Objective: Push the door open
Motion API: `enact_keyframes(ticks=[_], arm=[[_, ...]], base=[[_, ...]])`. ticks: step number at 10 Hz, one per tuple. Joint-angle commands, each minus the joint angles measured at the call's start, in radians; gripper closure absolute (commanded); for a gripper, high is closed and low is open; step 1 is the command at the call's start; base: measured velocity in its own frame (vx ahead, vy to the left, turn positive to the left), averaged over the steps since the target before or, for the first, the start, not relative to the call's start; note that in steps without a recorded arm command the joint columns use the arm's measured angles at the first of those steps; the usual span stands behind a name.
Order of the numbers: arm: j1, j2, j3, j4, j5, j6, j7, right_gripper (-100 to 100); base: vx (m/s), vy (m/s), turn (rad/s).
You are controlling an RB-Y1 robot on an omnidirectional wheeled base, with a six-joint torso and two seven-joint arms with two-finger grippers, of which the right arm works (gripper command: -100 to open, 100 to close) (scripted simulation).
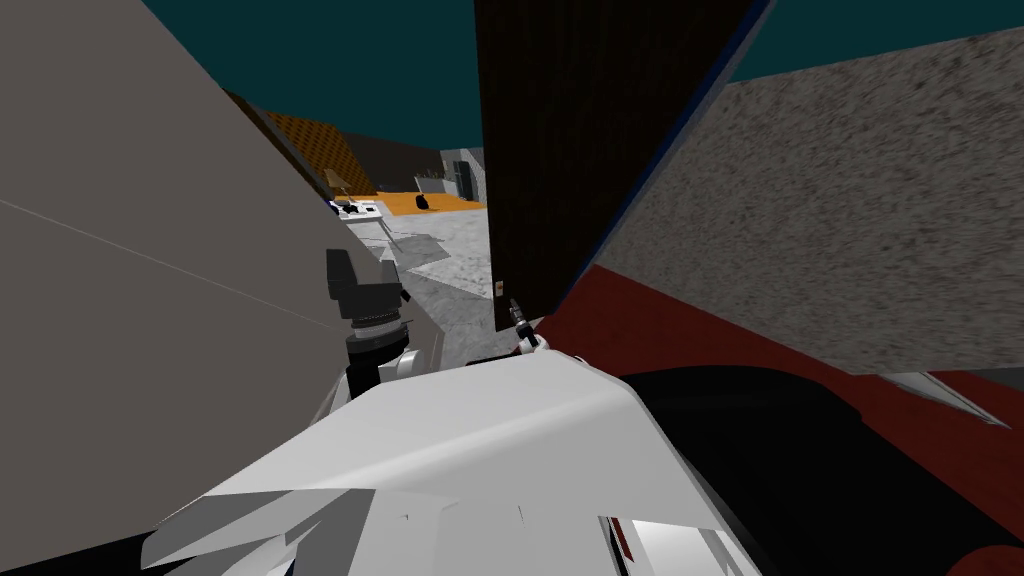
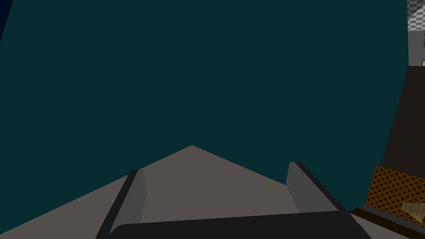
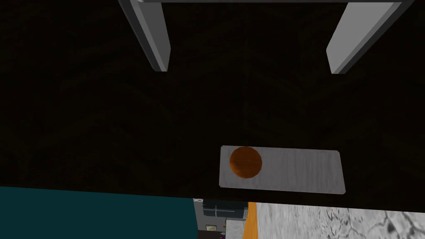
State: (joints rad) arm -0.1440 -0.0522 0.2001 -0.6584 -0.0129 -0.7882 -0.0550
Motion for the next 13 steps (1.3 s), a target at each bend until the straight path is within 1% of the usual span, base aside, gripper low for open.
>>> enact_keyframes(ticks=[1,5,7,9,10,11,13], arm=[[0.001,-0.006,-0.003,0.002,-0.001,-0.006,0.003,-100],[0.005,-0.010,-0.011,0.008,-0.004,-0.022,0.011,-100],[0.006,-0.006,-0.015,0.011,-0.006,-0.030,0.015,-100],[0.008,0.002,-0.019,0.014,-0.007,-0.038,0.018,-100],[0.008,-0.001,-0.018,0.013,-0.007,-0.035,0.017,-100],[0.008,-0.001,-0.018,0.013,-0.007,-0.035,0.017,100],[0.008,-0.001,-0.018,0.013,-0.007,-0.035,0.017,100]], base=[[0.088,0.022,0.034],[0.234,0.064,0.026],[0.206,0.064,0.028],[0.224,0.050,0.023],[0.077,0.026,-0.014],[-0.018,-0.003,0.011],[-0.023,-0.009,0.009]])
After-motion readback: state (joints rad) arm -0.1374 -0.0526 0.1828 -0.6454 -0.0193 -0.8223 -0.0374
